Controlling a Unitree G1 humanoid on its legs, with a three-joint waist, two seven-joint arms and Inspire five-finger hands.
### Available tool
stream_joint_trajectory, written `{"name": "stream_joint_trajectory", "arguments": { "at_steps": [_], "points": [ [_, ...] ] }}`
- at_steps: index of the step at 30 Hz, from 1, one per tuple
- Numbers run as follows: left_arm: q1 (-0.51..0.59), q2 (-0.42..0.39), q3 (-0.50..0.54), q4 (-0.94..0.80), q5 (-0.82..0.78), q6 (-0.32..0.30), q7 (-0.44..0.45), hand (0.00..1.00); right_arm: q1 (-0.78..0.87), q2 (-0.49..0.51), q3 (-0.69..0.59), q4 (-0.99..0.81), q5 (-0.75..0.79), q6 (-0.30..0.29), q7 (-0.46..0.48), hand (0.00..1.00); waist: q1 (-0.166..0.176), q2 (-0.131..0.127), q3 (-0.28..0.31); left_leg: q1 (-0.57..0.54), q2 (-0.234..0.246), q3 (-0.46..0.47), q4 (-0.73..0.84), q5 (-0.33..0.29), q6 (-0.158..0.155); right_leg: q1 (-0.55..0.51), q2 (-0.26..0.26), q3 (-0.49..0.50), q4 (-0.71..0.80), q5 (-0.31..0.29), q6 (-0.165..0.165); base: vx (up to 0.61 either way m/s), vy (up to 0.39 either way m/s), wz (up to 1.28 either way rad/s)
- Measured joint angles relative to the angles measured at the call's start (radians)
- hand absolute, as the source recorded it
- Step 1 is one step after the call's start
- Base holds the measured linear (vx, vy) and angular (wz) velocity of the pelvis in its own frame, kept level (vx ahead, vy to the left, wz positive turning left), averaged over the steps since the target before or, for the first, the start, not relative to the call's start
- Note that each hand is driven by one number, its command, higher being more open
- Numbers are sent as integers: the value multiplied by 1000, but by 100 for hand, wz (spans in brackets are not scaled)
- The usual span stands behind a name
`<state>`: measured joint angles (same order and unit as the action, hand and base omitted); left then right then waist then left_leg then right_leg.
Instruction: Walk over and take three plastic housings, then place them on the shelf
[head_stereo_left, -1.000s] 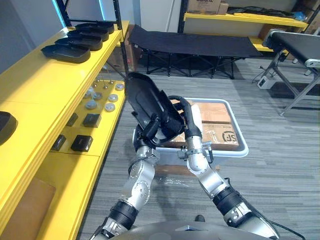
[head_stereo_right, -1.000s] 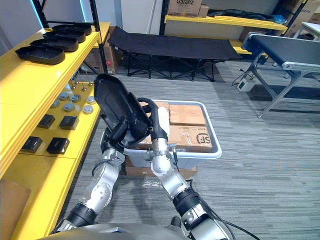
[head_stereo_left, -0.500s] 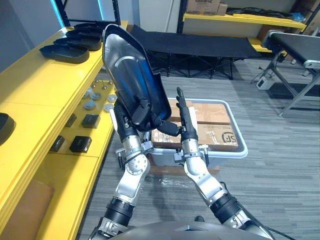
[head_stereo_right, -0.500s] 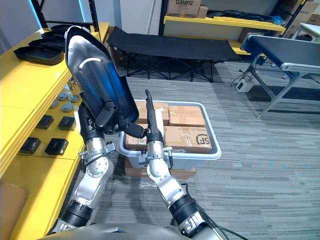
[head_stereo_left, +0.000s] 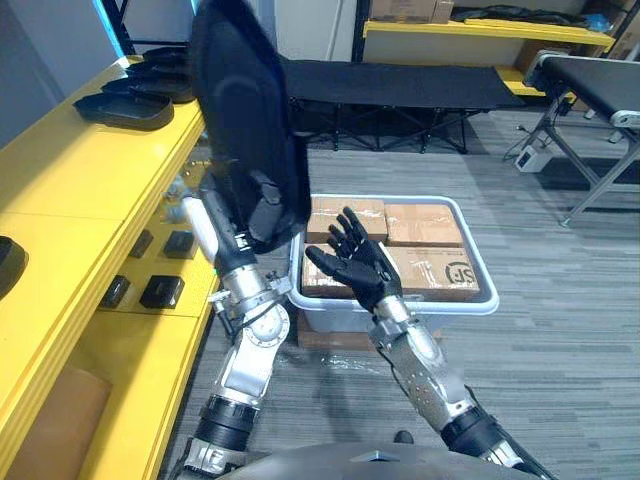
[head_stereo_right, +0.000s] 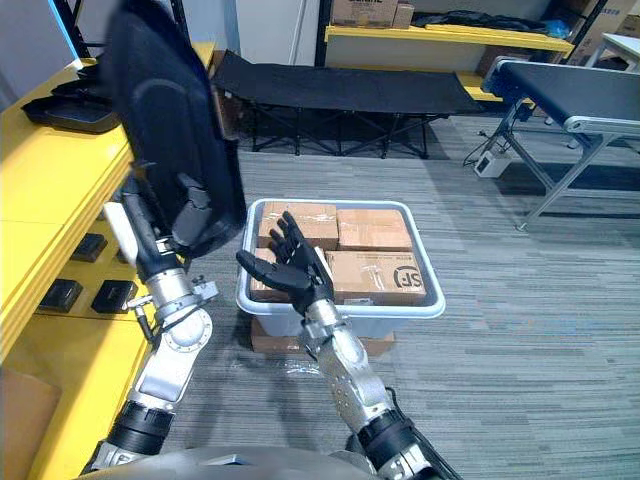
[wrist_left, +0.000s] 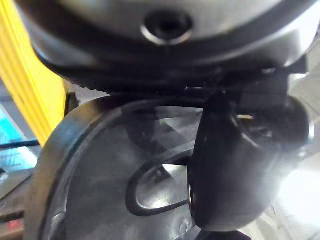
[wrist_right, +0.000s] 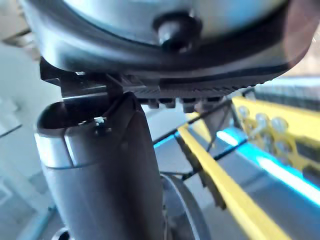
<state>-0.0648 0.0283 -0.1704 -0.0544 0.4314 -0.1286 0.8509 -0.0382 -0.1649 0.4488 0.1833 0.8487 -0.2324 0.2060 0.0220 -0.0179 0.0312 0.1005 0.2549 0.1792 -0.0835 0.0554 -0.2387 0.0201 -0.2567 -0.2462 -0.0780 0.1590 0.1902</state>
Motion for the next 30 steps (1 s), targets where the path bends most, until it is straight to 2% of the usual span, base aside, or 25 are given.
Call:
{"name": "stream_joint_trajectory", "arguments": {
  "at_steps": [3, 5, 6, 7, 8, 9, 11, 13, 17, 18, 21, 26, 30],
  "points": [
    [33, 18, 80, 0, 8, -15, 15, 0, 25, -18, -68, -93, 166, 66, 226, 100, -3, 5, 1, 9, 0, 11, 0, -8, 1, 0, 0, 9, 0, -1, 1, -14, 10, -8],
    [47, 25, 113, 12, 7, -31, 23, 0, 28, -44, -93, -154, 225, 96, 334, 100, -1, 4, 1, 2, 0, 11, 21, -20, 0, 0, 0, 11, 0, -2, 1, -8, 6, -4],
    [50, 28, 126, 16, 7, -35, 23, 0, 27, -56, -101, -169, 243, 104, 368, 100, 0, 4, 1, -3, 0, 10, 30, -24, 1, 0, -1, 11, 0, -3, 1, 0, 0, 0],
    [63, 29, 152, 20, 5, -64, 23, 0, 28, -66, -129, -192, 272, 122, 422, 100, -2, 6, 2, -5, 0, 10, 33, -27, 2, 0, -1, 11, 0, -4, 2, 0, 0, 0],
    [67, 29, 161, 23, -4, -84, 21, 0, 29, -64, -142, -192, 275, 122, 431, 100, -2, 6, 2, -5, 0, 10, 33, -27, 2, -1, -1, 11, 0, -5, 3, 0, 0, 0],
    [69, 29, 171, 26, -24, -112, 15, 0, 36, -61, -165, -191, 274, 122, 431, 100, -1, 6, 2, -6, 0, 9, 33, -27, 2, -1, -2, 11, 0, -6, 3, 0, 0, 0],
    [73, 27, 187, 26, -113, -193, -26, 0, 73, -49, -234, -181, 228, 123, 387, 100, 0, 7, 2, -7, 0, 9, 32, -28, 1, -2, -2, 10, 0, -8, 4, 0, 0, 0],
    [75, 25, 189, 23, -200, -247, -74, 0, 117, -23, -300, -159, 164, 131, 336, 100, -2, 10, 3, -8, 0, 10, 30, -28, 1, -3, -2, 10, 0, -9, 5, 0, 0, 0],
    [112, -2, 208, -9, -323, -295, -166, 0, 187, -3, -429, -41, 17, 157, 226, 100, -12, 18, 3, -9, 0, 11, 30, -29, 0, -5, -2, 11, 0, -11, 7, 0, 0, 0],
    [139, -7, 219, -31, -343, -302, -185, 0, 202, -2, -454, -24, 8, 162, 198, 100, -24, 21, 4, -10, 0, 12, 30, -30, 0, -5, -2, 11, 0, -11, 8, 0, 0, 0],
    [172, -19, 242, -74, -370, -304, -214, 0, 222, -3, -491, -22, -29, 162, 159, 100, -28, 24, 4, -8, 0, 15, 30, -33, 0, -6, -2, 12, 0, -11, 8, -2, 5, -2],
    [226, -23, 280, -184, -423, -306, -252, 0, 218, 21, -486, -30, -56, 162, 111, 100, -22, 24, 3, -23, 0, 5, 53, -44, 1, -1, -3, 10, 0, -13, 10, -22, 5, 4],
    [243, -37, 311, -255, -429, -306, -251, 0, 219, 56, -474, -30, -97, 162, 40, 100, 2, 28, 5, -29, 0, -10, 60, -44, 2, 6, -4, 0, 0, -16, 10, -26, 5, 8]
  ]
}}
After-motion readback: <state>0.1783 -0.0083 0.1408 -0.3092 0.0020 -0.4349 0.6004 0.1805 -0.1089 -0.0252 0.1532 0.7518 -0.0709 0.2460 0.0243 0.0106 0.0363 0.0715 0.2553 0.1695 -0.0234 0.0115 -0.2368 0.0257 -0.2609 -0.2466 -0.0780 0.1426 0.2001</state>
